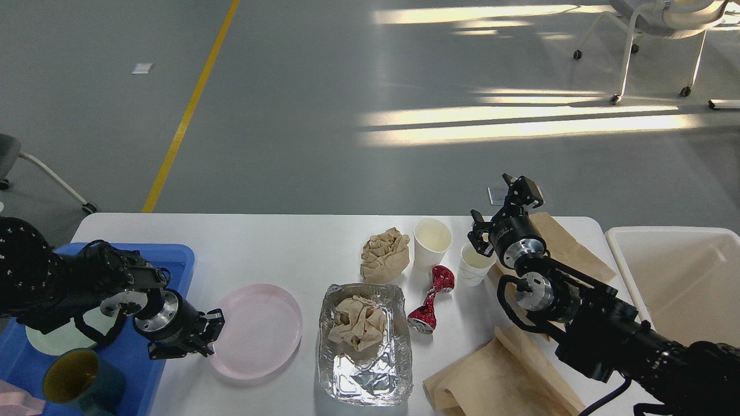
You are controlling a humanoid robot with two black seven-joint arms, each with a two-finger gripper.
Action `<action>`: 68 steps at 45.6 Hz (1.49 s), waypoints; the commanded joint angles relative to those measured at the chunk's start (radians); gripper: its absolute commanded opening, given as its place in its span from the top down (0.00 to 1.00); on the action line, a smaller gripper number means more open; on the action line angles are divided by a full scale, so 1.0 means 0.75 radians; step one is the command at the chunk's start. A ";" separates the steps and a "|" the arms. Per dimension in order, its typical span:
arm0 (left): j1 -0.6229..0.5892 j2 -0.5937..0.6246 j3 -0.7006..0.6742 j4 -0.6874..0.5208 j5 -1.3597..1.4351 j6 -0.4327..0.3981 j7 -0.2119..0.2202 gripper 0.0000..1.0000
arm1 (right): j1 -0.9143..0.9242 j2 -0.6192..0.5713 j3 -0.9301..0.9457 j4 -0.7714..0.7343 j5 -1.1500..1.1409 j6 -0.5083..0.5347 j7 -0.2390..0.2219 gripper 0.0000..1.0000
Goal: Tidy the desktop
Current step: 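Lift the pink plate with the left gripper onto the green plate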
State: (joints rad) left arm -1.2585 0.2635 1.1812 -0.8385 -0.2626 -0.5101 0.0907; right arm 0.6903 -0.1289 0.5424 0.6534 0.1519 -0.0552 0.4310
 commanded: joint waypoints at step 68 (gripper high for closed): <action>-0.091 0.714 -0.278 0.367 0.025 -0.451 0.212 1.00 | 0.000 0.000 -0.001 0.000 0.000 0.000 0.000 0.00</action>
State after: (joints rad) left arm -1.4294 0.7958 1.0468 -0.6425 -0.2448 -0.8498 0.2484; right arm 0.6903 -0.1289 0.5418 0.6535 0.1519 -0.0552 0.4310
